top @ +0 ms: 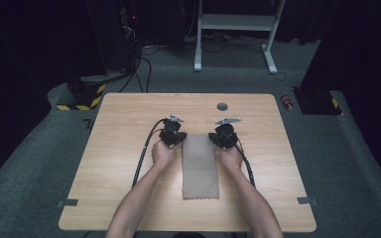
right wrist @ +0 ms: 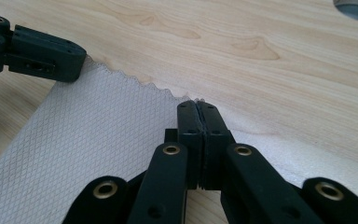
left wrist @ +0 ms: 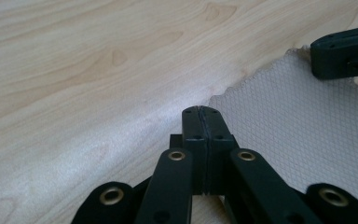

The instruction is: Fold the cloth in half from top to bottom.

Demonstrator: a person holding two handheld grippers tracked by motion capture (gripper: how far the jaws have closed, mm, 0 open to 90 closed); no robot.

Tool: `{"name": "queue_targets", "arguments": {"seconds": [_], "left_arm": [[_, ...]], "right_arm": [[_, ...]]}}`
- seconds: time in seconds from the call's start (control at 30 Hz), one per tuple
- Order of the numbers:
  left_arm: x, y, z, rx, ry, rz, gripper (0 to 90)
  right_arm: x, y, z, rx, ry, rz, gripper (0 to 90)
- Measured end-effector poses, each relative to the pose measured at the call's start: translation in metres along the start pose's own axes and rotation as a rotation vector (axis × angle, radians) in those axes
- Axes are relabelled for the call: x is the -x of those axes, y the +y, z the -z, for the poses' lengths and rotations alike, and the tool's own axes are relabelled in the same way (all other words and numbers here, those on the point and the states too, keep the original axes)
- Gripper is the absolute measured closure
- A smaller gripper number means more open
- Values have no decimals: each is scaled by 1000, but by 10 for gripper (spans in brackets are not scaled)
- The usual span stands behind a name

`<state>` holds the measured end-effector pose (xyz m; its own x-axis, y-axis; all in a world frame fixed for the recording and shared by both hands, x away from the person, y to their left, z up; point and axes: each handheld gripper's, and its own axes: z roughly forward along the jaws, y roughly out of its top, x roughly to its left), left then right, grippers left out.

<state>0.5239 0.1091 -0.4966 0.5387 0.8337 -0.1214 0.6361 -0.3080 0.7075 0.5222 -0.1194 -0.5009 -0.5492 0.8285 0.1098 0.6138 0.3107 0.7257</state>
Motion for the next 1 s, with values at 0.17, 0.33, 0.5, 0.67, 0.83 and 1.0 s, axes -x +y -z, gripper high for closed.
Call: {"name": "queue_targets", "arguments": {"seconds": [0.17,0.33,0.5,0.67,0.83,1.0], "left_arm": [[-2,2,2,15,-19,9,897],[-1,9,4,11,-20,-2,897],[-3,17,10,39,-23,6,897],[-7,25,9,32,-10,3,897],[-6,29,11,56,-25,9,897],[-2,22,12,64,-41,-7,895]], "right_arm": [[2,2,4,3,3,-15,891],[3,8,7,-5,-6,-5,892],[3,14,11,4,-14,-2,893],[2,24,13,14,-22,10,893],[4,25,18,34,-18,6,892],[7,21,20,33,-11,9,892]]}}
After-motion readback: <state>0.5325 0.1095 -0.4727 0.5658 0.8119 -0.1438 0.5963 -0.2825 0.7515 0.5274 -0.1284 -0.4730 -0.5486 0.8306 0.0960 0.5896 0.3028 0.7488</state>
